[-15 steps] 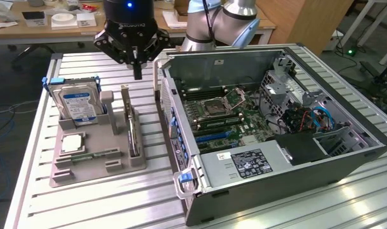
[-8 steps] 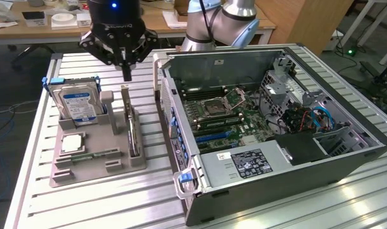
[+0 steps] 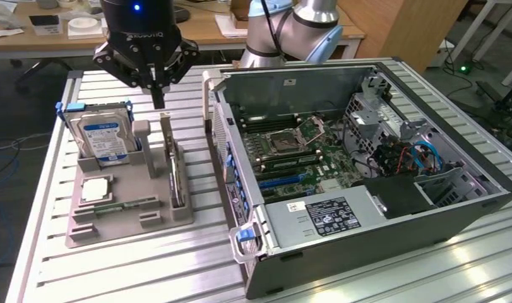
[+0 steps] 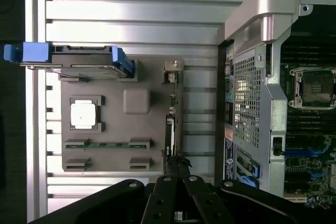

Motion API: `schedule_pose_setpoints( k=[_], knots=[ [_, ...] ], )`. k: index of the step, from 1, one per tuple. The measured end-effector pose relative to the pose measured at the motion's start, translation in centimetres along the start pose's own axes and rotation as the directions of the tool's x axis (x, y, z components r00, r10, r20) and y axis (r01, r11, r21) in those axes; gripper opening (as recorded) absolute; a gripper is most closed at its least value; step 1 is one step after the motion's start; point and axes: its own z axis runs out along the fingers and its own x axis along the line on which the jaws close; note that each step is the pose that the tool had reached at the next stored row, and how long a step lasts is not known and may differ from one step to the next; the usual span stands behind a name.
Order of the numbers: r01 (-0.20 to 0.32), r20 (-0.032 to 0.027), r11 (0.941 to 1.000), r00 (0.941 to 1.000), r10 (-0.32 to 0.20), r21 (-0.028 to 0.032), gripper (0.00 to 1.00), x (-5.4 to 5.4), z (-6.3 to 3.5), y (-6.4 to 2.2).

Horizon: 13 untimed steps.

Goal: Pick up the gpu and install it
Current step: 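Reach for the gpu, then pick up the gpu and move the gpu toward the slot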

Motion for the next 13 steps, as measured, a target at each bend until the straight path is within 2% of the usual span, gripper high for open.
schedule_pose_setpoints(
  k=[13],
  knots=[
    [0.0, 0.0, 1.0, 1.0, 0.0, 0.0, 0.1, 0.01, 0.0, 0.0]
  ],
)
